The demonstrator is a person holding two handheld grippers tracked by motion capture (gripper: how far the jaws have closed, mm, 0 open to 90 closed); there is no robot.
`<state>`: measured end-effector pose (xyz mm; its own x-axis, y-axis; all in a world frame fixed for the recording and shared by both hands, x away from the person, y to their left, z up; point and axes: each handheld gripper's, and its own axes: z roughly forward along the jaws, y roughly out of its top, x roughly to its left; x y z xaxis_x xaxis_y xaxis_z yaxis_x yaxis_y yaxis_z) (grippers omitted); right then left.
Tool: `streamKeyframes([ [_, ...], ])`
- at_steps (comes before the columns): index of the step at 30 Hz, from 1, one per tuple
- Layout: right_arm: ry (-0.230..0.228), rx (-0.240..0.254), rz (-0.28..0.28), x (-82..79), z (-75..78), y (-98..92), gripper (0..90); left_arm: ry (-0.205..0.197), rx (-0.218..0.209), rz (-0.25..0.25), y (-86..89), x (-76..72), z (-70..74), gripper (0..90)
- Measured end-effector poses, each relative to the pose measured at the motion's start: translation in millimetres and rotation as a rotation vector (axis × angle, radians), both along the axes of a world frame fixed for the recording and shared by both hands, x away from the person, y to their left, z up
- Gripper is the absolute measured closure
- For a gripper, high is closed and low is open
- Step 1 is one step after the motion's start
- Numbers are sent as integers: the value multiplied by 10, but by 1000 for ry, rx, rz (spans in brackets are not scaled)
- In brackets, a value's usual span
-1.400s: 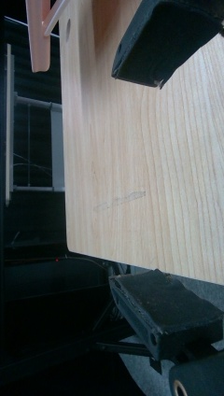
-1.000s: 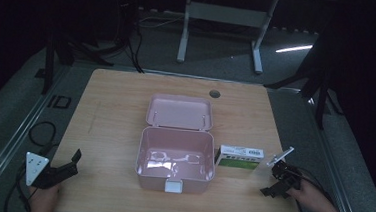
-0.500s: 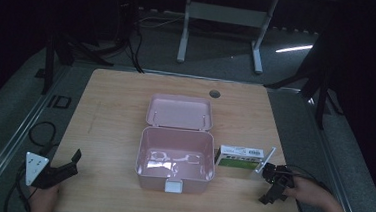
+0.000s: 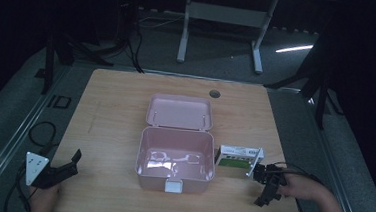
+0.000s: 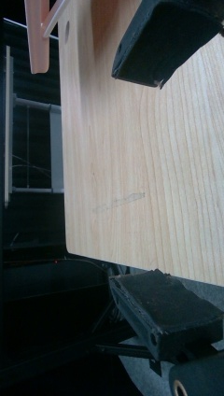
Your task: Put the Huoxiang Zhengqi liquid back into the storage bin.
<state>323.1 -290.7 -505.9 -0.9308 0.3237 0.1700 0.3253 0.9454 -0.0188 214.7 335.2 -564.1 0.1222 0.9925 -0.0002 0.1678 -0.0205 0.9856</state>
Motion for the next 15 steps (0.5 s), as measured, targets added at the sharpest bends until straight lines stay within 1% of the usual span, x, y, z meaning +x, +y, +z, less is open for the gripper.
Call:
streamKeyframes([
  [2, -12, 7, 10, 4, 20, 51, 127, -1, -1, 0, 1, -1, 0, 38],
  [4, -4, 10, 36, -3, 32, 89, 133, -1, -1, 0, 1, -1, 0, 38],
  [6, -12, 13, 75, -17, 51, 136, 133, 0, 0, -1, 1, 0, 0, 38],
  [9, -5, 17, 116, -32, 77, 204, 135, 1, 0, -2, 0, 0, 0, 38],
  [10, -9, 17, 132, -37, 85, 229, 135, 0, 0, -2, 0, 0, 0, 38],
  [15, -7, 10, 181, -52, 129, 339, 135, 0, 0, -2, 1, 1, 0, 38],
])
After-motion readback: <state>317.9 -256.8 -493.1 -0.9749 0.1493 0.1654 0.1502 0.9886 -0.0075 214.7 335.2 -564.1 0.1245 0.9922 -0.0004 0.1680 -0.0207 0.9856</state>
